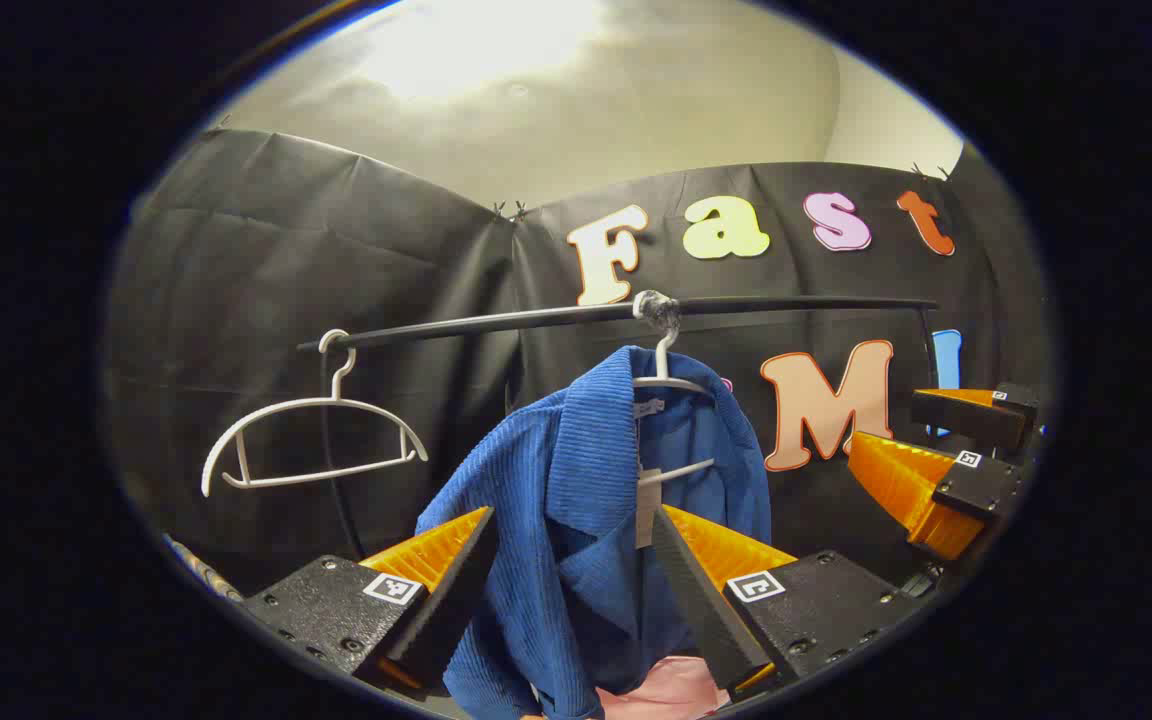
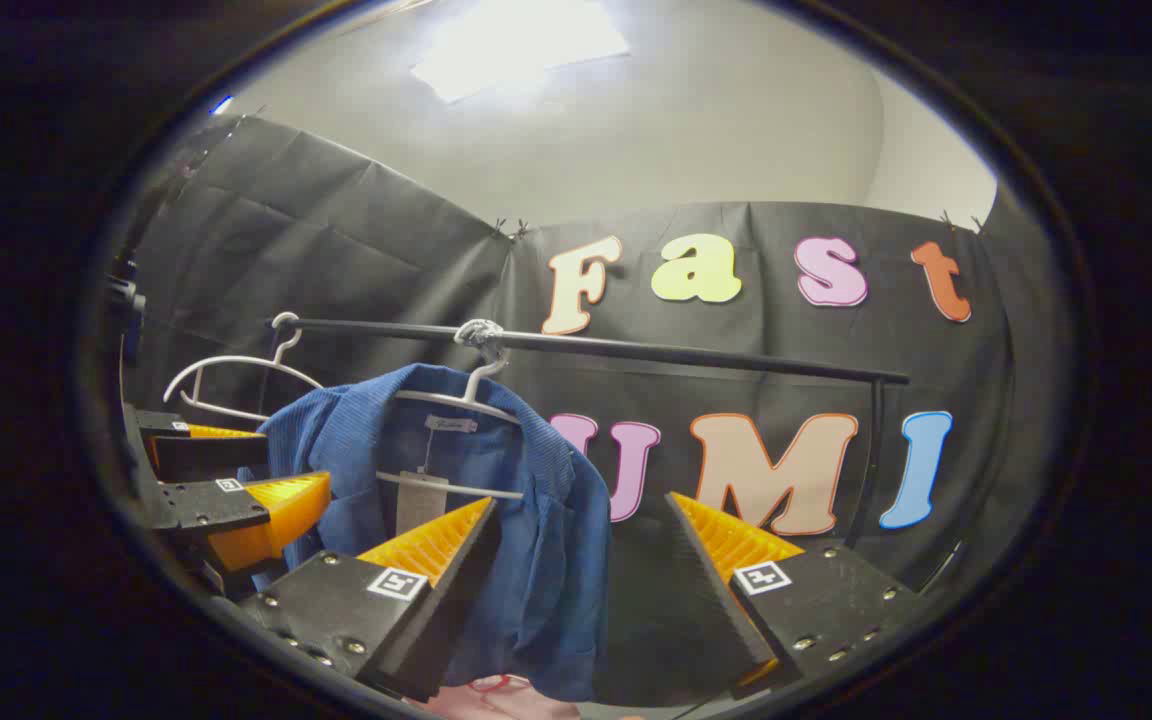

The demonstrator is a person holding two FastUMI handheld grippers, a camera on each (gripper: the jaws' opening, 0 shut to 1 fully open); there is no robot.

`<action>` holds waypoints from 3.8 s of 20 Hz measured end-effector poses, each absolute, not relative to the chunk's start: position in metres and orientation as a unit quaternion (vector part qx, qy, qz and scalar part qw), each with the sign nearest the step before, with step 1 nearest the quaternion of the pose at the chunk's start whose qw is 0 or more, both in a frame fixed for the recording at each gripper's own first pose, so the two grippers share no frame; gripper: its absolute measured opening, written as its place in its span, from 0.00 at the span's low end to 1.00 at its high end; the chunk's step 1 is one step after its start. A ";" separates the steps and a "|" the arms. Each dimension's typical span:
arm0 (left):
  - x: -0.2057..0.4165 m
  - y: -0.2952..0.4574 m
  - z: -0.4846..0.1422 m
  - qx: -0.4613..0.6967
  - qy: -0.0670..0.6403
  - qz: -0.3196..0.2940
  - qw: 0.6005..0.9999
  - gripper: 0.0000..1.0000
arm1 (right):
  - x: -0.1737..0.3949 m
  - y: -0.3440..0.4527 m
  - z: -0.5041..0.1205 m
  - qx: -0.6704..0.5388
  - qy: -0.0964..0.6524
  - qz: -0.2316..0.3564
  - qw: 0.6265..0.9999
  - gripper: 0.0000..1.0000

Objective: Grasp the clothes on the hanger with both hands and then place them into the laundry hamper below.

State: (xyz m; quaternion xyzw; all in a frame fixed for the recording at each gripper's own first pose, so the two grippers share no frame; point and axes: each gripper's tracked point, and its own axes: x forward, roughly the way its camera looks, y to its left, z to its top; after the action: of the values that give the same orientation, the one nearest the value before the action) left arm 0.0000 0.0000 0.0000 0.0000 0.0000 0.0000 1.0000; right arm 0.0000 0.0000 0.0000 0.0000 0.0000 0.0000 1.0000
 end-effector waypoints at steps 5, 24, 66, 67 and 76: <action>0.001 -0.001 -0.005 -0.003 0.008 -0.024 1.000 0.94 | -0.003 -0.005 0.002 -0.006 0.001 -0.004 1.000 0.96; 0.021 0.011 -0.050 0.012 0.069 0.038 0.997 0.94 | 0.003 -0.020 -0.007 -0.008 0.015 -0.009 1.000 0.95; 0.007 0.040 -0.011 0.049 0.032 -0.022 0.998 0.00 | 0.121 0.062 -0.131 -0.003 0.112 0.062 0.992 0.80; 0.007 0.043 -0.007 0.050 0.028 -0.018 0.998 0.01 | 0.124 0.064 -0.135 -0.002 0.117 0.066 0.991 0.76; -0.002 0.094 0.024 0.057 0.004 0.057 0.997 0.02 | 0.138 0.043 -0.173 -0.022 0.181 0.035 0.983 0.23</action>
State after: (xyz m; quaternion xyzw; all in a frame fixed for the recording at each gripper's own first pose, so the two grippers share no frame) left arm -0.0017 0.0941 0.0244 0.0573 0.0041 0.0569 0.9967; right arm 0.1384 0.0431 -0.1732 -0.0223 0.1809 0.0354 0.9826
